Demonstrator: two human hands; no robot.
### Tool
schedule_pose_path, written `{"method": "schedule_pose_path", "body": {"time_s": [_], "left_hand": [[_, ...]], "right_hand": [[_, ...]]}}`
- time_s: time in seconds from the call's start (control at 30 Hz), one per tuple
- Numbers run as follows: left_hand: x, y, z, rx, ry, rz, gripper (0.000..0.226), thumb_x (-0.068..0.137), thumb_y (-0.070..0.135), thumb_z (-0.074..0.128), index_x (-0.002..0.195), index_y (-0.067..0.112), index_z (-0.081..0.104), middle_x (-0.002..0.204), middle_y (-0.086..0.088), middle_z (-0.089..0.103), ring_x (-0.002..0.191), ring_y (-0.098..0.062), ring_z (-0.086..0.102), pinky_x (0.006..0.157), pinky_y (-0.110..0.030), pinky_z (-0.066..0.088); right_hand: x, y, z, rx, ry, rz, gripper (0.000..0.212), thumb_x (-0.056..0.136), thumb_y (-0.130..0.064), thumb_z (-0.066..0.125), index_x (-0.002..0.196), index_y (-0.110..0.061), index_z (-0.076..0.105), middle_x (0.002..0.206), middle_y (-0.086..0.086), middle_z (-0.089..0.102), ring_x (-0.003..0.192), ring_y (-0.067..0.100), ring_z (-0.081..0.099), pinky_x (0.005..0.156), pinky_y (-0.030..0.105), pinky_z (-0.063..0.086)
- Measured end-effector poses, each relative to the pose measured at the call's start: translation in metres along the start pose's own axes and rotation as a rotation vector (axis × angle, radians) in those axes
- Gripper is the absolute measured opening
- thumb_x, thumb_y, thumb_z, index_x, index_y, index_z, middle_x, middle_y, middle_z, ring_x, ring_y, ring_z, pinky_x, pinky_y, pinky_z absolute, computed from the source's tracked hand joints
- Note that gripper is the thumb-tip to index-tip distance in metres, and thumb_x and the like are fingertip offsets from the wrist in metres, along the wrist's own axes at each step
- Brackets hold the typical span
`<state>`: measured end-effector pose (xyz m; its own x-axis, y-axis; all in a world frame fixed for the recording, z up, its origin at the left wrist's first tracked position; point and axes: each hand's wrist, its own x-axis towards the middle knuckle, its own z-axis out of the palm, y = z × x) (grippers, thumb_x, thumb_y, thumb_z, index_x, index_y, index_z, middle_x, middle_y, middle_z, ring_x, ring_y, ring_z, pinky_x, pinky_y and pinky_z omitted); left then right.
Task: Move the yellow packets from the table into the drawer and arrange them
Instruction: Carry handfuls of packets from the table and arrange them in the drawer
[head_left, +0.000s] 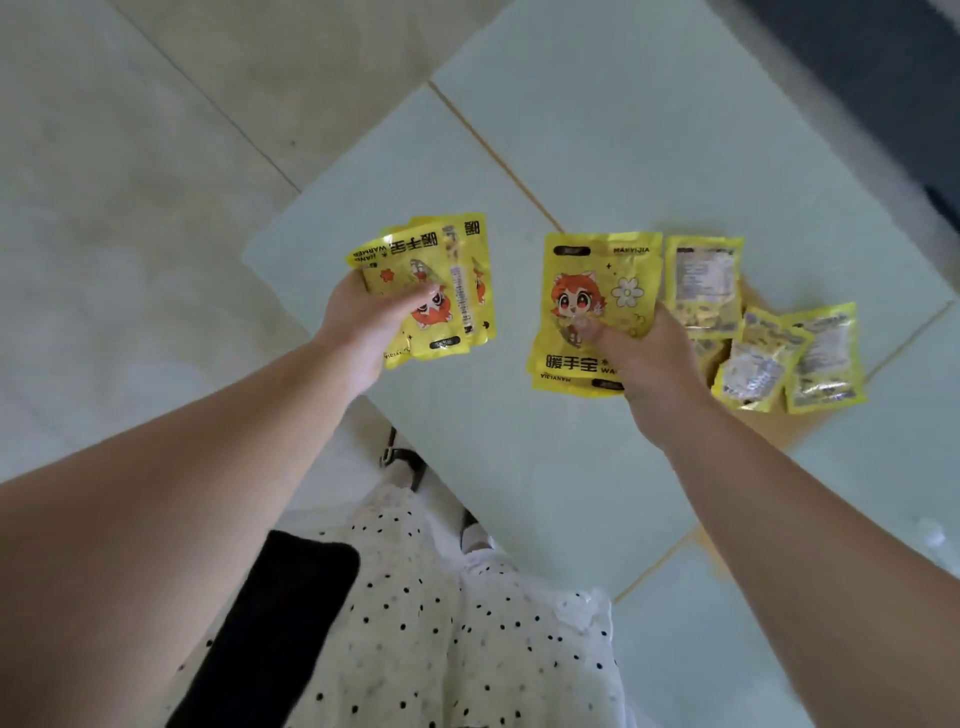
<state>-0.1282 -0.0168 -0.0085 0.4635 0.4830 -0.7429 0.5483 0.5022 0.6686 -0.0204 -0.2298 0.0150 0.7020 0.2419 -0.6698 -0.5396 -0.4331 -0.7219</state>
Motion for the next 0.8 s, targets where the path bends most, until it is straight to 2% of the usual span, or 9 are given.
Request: {"method": "schedule_pose_path", "body": {"time_s": [0.1,0.3,0.4,0.57,0.8], "left_hand": [[-0.023,-0.012,-0.048,-0.151,0.085,0.022,0.052,0.064,0.016,0.079,0.114,0.011,0.065,0.108,-0.011,0.072,0.098,-0.028,0.07,0.089,-0.054,0.053],[-0.09,-0.059,-0.143,-0.444,0.386,0.003,0.047,0.073,0.012,0.079,0.117,0.012,0.062,0.107,-0.006,0.073,0.095,-0.024,0.071,0.085,-0.05,0.056],[-0.13,-0.092,-0.191,-0.574,0.521,-0.011,0.047,0.074,0.011,0.078,0.118,0.011,0.06,0.108,-0.007,0.072,0.094,-0.025,0.071,0.083,-0.049,0.057],[-0.204,-0.163,-0.252,-0.792,0.709,-0.028,0.044,0.076,0.01,0.076,0.118,0.009,0.06,0.109,-0.009,0.071,0.096,-0.027,0.071,0.082,-0.047,0.057],[-0.315,-0.292,-0.309,-1.078,0.901,-0.081,0.045,0.078,0.009,0.075,0.12,0.008,0.059,0.11,-0.01,0.071,0.093,-0.026,0.072,0.08,-0.044,0.058]], "right_hand": [[-0.008,-0.015,0.049,-0.05,-0.15,-0.039,0.029,0.075,-0.022,0.079,0.096,-0.03,0.061,0.098,-0.008,0.071,0.096,0.015,0.069,0.092,0.043,0.054],[-0.049,-0.024,0.147,-0.184,-0.442,-0.061,0.035,0.076,-0.015,0.078,0.106,-0.023,0.062,0.108,0.001,0.071,0.102,0.023,0.068,0.093,0.05,0.052],[-0.08,-0.015,0.197,-0.291,-0.585,-0.064,0.033,0.077,-0.015,0.077,0.103,-0.026,0.061,0.107,0.001,0.072,0.1,0.022,0.068,0.092,0.05,0.053],[-0.143,0.026,0.27,-0.5,-0.784,-0.072,0.04,0.076,-0.019,0.077,0.114,-0.022,0.063,0.105,0.0,0.073,0.097,0.022,0.07,0.09,0.05,0.054],[-0.261,0.115,0.351,-0.739,-1.006,-0.042,0.03,0.077,-0.017,0.077,0.103,-0.025,0.065,0.101,0.001,0.074,0.094,0.023,0.071,0.089,0.051,0.055]]}}
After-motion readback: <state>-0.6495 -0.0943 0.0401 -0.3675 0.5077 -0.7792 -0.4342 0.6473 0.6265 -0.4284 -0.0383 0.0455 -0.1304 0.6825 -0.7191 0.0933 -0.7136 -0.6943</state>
